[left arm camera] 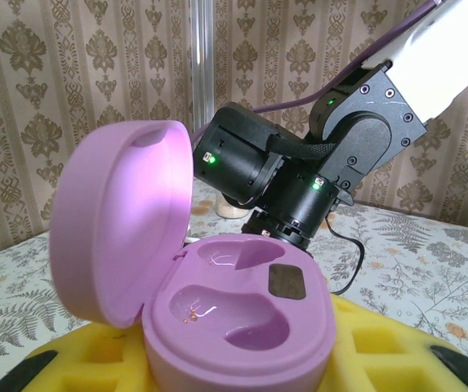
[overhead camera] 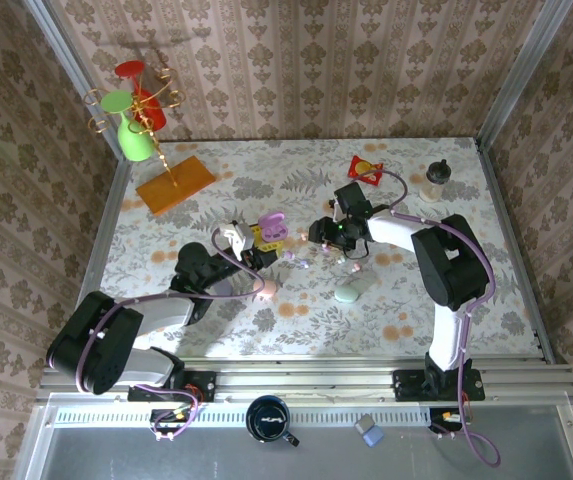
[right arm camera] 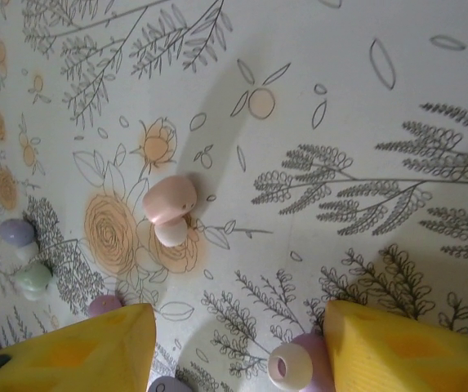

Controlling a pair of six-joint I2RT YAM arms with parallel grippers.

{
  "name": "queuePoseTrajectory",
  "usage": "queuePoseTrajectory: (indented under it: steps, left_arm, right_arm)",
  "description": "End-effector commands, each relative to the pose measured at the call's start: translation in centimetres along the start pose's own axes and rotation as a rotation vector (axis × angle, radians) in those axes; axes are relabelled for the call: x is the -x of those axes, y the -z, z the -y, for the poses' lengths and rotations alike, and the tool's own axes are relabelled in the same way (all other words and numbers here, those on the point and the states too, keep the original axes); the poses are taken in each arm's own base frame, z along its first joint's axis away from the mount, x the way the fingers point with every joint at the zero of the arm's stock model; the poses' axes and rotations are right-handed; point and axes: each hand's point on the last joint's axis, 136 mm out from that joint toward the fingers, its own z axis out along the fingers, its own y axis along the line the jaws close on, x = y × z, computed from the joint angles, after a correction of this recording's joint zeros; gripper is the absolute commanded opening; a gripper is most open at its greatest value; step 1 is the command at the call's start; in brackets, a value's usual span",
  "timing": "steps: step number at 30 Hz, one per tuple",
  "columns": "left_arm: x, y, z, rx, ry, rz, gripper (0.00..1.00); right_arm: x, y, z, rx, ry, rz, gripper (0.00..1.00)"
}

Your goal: Insert the wireless bluetooth earbuds into the charging case

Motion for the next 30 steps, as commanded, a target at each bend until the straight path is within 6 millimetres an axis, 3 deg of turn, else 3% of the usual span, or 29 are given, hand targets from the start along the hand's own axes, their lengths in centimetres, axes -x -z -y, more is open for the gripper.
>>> queuePoseTrajectory:
  steps: [1, 9, 15, 30]
  left_arm:
    - [1.0, 0.2, 0.3, -0.018, -0.021, 0.037, 0.25]
    - [1.0, 0.2, 0.3, -0.018, -0.016, 0.038, 0.25]
    - [1.1, 0.2, 0.3, -0.024, -0.013, 0.043, 0.24]
    - [1.5, 0.3, 0.0, -0.007, -0.027, 0.051, 0.24]
  right_arm:
    - [-0.2, 0.3, -1.3, 0.041, 0.054, -0.039, 0.58]
    - [-1.6, 0.6, -2.9, 0.058, 0.126, -0.083, 0.57]
    - [-3.0, 0.3, -2.6, 0.053, 0.102, -0.116, 0.55]
    - [-7.1, 2.7, -3.4, 0.079, 0.159, -0.158, 0.52]
